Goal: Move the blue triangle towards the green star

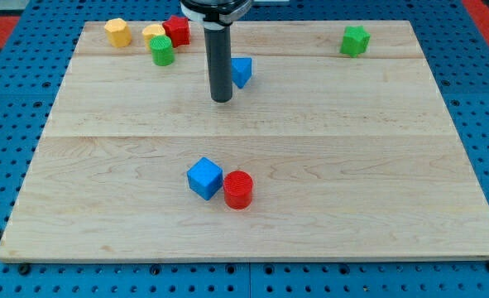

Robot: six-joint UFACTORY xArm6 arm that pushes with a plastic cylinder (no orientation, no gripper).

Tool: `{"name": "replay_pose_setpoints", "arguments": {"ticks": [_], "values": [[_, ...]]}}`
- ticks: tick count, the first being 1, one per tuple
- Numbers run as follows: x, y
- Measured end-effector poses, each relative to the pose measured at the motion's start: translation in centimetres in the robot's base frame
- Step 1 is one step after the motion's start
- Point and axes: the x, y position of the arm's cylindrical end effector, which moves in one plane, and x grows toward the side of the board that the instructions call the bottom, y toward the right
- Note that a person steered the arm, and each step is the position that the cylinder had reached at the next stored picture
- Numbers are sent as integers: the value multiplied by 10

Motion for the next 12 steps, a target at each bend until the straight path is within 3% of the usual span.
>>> {"name": "replay_pose_setpoints", "arguments": {"ticks": [3, 4, 5, 6, 7, 9, 11, 12], "values": [[13, -64], [-2, -46], [-25, 30], [-45, 45], [-48, 20], [-77, 25], [-79, 95], [-79, 62]]}}
